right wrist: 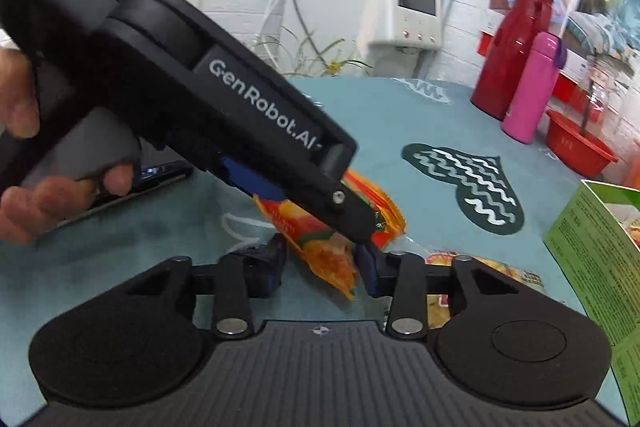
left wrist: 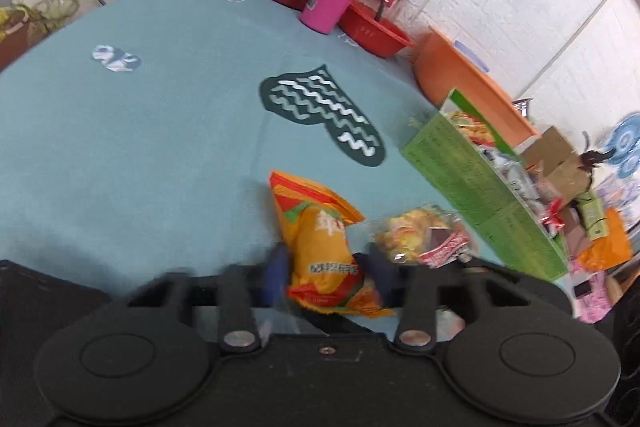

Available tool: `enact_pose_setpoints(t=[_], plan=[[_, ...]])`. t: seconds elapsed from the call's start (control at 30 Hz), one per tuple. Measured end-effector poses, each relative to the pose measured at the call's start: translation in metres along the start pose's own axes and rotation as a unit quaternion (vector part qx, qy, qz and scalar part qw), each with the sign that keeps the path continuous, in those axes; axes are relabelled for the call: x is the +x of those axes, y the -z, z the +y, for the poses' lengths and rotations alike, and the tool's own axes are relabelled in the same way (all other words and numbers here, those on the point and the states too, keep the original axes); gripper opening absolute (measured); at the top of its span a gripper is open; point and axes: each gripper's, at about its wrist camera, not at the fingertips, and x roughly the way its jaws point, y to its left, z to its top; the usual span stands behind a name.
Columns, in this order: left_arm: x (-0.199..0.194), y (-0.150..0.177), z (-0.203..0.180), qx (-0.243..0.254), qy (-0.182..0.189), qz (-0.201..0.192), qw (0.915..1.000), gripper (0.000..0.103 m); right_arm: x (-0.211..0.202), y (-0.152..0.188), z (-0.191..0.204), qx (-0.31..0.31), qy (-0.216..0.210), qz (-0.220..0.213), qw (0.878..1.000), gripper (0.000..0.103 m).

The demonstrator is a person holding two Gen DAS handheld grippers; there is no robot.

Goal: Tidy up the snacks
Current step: 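Grasp the orange bag with the right gripper and lift it, then lower the orange bag into the green box and open the right gripper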

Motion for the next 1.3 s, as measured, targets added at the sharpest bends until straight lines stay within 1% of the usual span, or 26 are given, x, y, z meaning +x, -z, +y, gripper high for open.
enact_pose_setpoints(t=[0.03,0.07,0.1,0.17,0.23,0.3,0.4,0.47,0.57,0.73,0.87,0.9,0.93,0.97,1.0,1.03,1.07,1.1,1.13,1.17,1.23,1.3], plan=[[-0.002,0.0,-0.002,0.002,0.001,-0.002,1.0,0.098,-0.001,0.0,0.0,-0.001,0.006,-0.002,1.0,0.05],[-0.005,0.0,-0.007,0.009,0.002,-0.006,0.9999,0.095,-0.004,0.001,0.0,-0.008,0.011,-0.005,1.0,0.046],[-0.009,0.0,-0.013,0.017,0.002,-0.013,0.9998,0.094,-0.007,0.001,0.001,-0.015,0.014,-0.007,1.0,0.044],[-0.019,-0.003,-0.028,0.039,0.005,-0.033,0.9987,0.094,-0.016,-0.001,0.0,-0.019,0.02,-0.021,0.999,0.037],[-0.029,-0.01,-0.044,0.058,0.016,-0.054,0.9967,0.094,-0.031,-0.003,-0.004,-0.021,0.034,-0.045,0.998,0.037],[-0.034,-0.021,-0.063,0.078,0.028,-0.07,0.9941,0.093,-0.046,-0.009,-0.015,-0.006,0.047,-0.07,0.996,0.036],[-0.034,-0.037,-0.093,0.107,0.053,-0.084,0.9893,0.093,-0.067,-0.014,-0.035,0.008,0.072,-0.105,0.992,0.036],[-0.027,-0.046,-0.114,0.125,0.067,-0.089,0.9859,0.093,-0.08,-0.014,-0.05,0.017,0.093,-0.125,0.988,0.037],[-0.003,-0.06,-0.146,0.149,0.089,-0.087,0.981,0.093,-0.09,-0.009,-0.077,0.032,0.127,-0.141,0.981,0.037],[0.048,-0.078,-0.182,0.17,0.125,-0.084,0.9739,0.092,-0.096,0.003,-0.125,0.037,0.186,-0.143,0.971,0.037],[0.087,-0.088,-0.196,0.179,0.126,-0.085,0.972,0.092,-0.086,0.01,-0.159,0.031,0.221,-0.131,0.966,0.036],[0.099,-0.089,-0.195,0.177,0.122,-0.08,0.9733,0.096,-0.079,0.012,-0.167,0.026,0.228,-0.124,0.965,0.036],[0.111,-0.09,-0.194,0.183,0.111,-0.073,0.9742,0.101,-0.072,0.015,-0.175,0.028,0.233,-0.116,0.965,0.038],[0.122,-0.09,-0.193,0.189,0.094,-0.063,0.9754,0.103,-0.063,0.018,-0.181,0.035,0.241,-0.104,0.964,0.045],[0.131,-0.088,-0.189,0.19,0.066,-0.054,0.978,0.103,-0.054,0.022,-0.188,0.04,0.247,-0.087,0.964,0.051],[0.136,-0.086,-0.183,0.186,0.047,-0.053,0.98,0.103,-0.044,0.026,-0.193,0.041,0.252,-0.065,0.965,0.067],[0.137,-0.084,-0.174,0.18,0.044,-0.048,0.9815,0.103,-0.038,0.03,-0.196,0.041,0.254,-0.044,0.965,0.082],[0.135,-0.083,-0.167,0.172,0.052,-0.04,0.9828,0.103,-0.037,0.035,-0.196,0.042,0.253,-0.038,0.966,0.086],[0.132,-0.083,-0.159,0.16,0.054,-0.033,0.985,0.103,-0.04,0.041,-0.193,0.041,0.255,-0.047,0.965,0.091],[0.127,-0.082,-0.152,0.149,0.053,-0.031,0.9869,0.103,-0.043,0.044,-0.191,0.04,0.264,-0.057,0.962,0.101],[0.115,-0.081,-0.142,0.142,0.053,-0.03,0.9879,0.103,-0.052,0.048,-0.187,0.054,0.278,-0.061,0.957,0.103],[0.098,-0.077,-0.135,0.143,0.053,-0.026,0.988,0.103,-0.067,0.047,-0.184,0.084,0.264,-0.076,0.958,0.103]])
